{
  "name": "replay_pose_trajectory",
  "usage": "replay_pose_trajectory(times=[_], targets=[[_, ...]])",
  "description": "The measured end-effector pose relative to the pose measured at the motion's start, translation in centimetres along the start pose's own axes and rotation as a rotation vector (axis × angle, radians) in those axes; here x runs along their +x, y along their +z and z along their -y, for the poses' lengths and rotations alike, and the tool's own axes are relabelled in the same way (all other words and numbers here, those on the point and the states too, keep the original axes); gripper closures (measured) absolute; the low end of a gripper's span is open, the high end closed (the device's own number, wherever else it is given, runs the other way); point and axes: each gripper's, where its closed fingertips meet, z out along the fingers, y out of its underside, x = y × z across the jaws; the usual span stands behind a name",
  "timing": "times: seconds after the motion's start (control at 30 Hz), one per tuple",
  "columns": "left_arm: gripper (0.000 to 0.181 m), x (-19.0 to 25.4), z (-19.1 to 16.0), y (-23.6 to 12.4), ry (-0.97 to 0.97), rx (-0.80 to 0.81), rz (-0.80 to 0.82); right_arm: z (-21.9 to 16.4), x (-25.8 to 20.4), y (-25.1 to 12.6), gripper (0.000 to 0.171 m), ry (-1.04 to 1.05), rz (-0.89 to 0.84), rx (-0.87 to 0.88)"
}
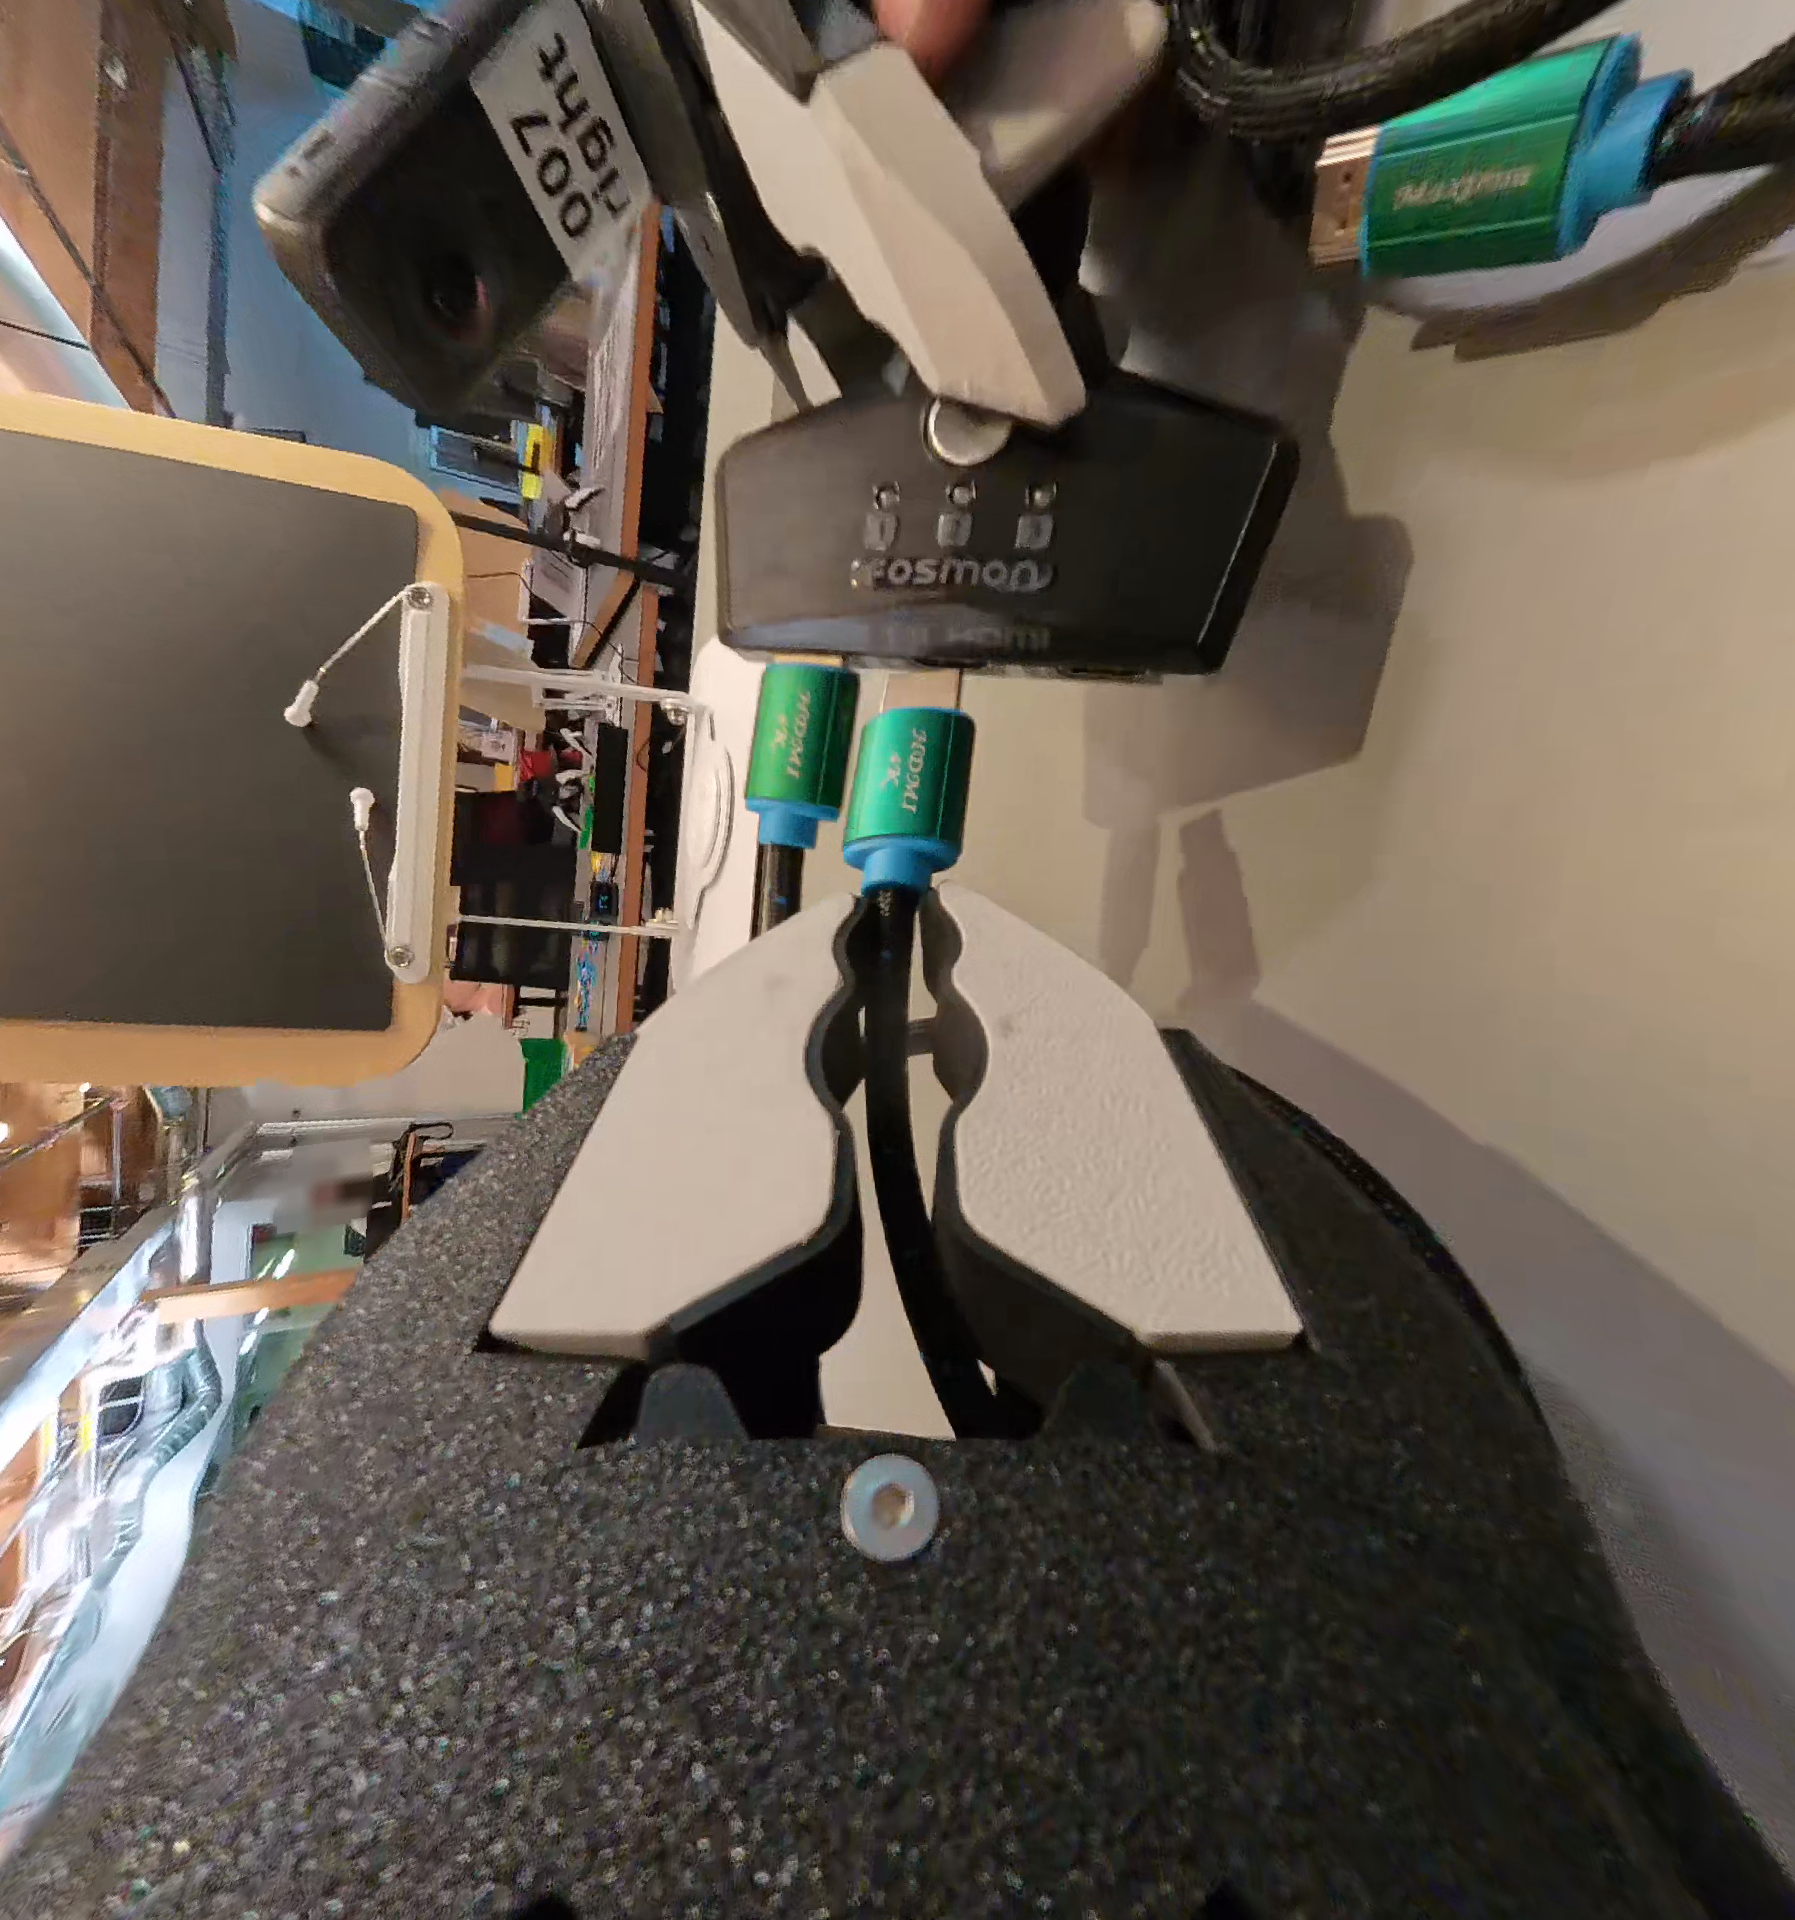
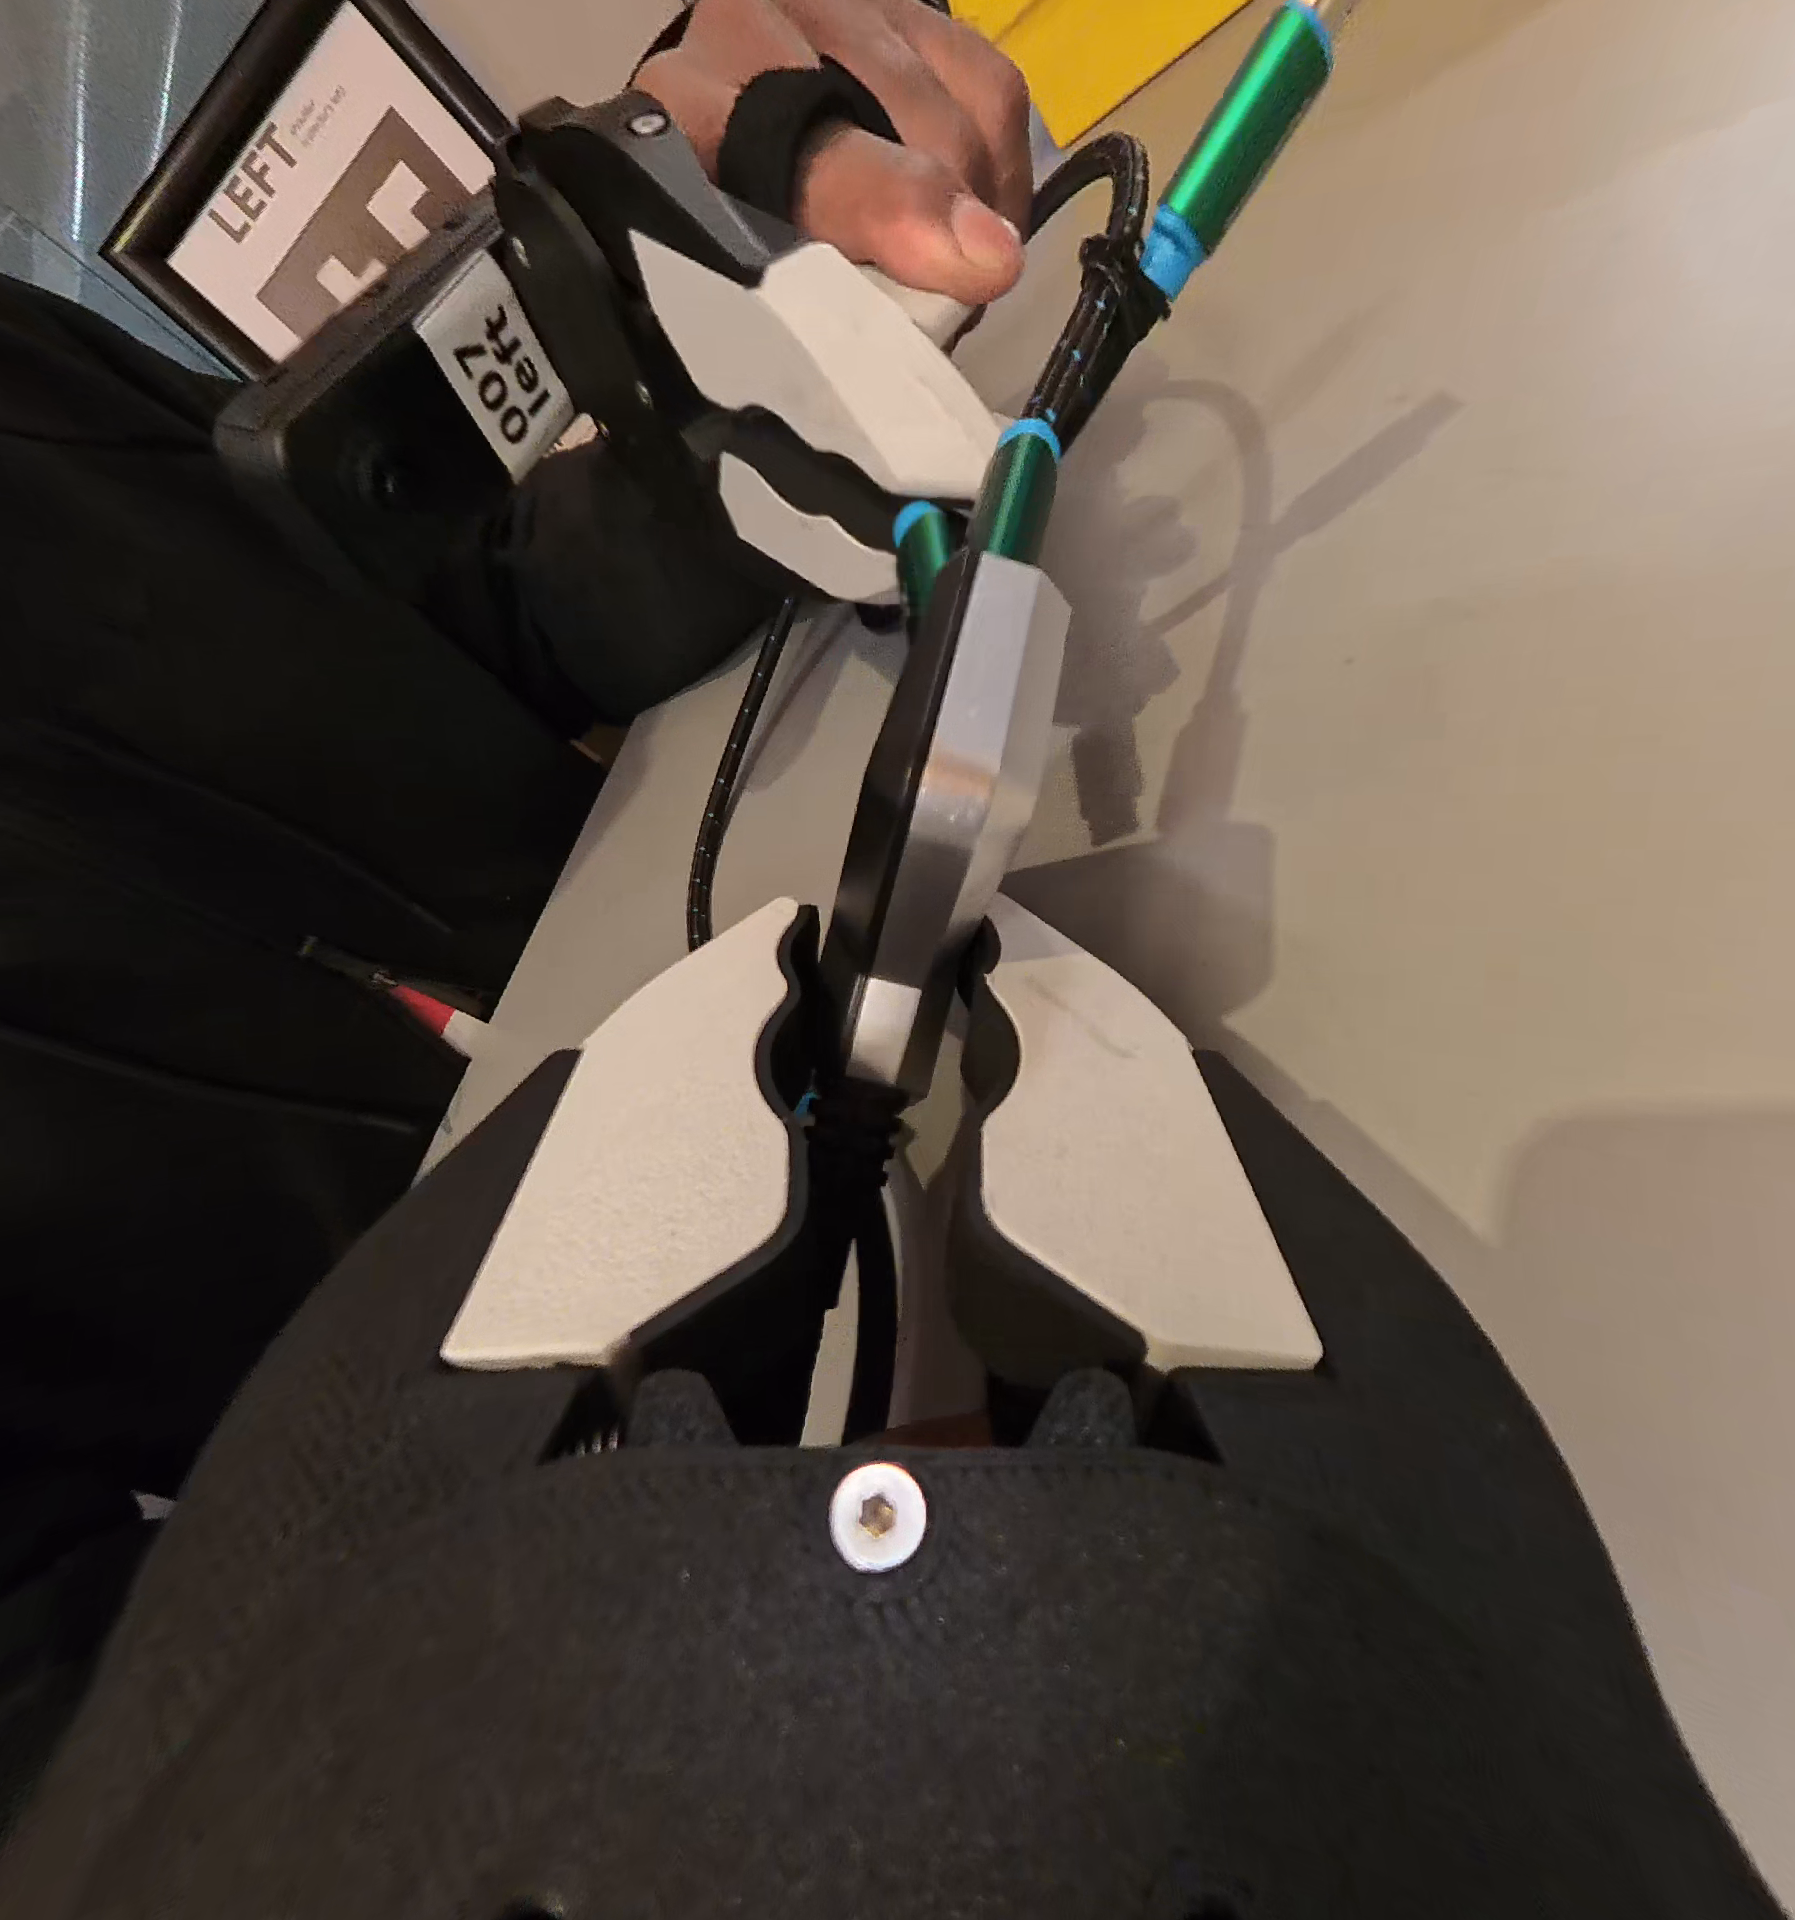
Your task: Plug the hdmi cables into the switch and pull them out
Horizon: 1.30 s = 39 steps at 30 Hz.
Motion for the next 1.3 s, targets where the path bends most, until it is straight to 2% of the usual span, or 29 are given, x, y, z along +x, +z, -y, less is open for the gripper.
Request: replay_pose_trajectory(times=[0.1, 0.3, 0.6, 0.93, 1.1, 1.3], targets=[[0.172, 0.1, 0.1, 0.1, 0.016, 0.0, 0.001, 0.0, -0.3, -0.1, 0.145, -0.015, 0.009, 0.004], [0.173, 0.2, 1.1, -0.1, -0.001, 0.104, -0.014, -0.1, -1.0, -0.2, 0.145, -0.076, 0.044, 0.0], [0.172, -0.5, 1.4, -0.1, 0.088, 0.096, 0.008, -0.1, -1.2, -0.2, 0.145, -0.157, 0.002, -0.048], [0.173, -0.7, 1.0, 0.8, 0.198, -0.005, 0.051, -0.2, -0.7, -0.4, 0.146, -0.154, -0.021, -0.043], [0.173, -1.4, 1.0, 1.1, 0.178, -0.057, 0.108, 0.5, -0.8, -0.6, 0.147, -0.151, -0.022, -0.006], [0.172, -0.2, 0.7, 2.2, 0.098, -0.071, 0.061, -0.4, 0.4, -1.2, 0.146, -0.127, -0.079, -0.057]])
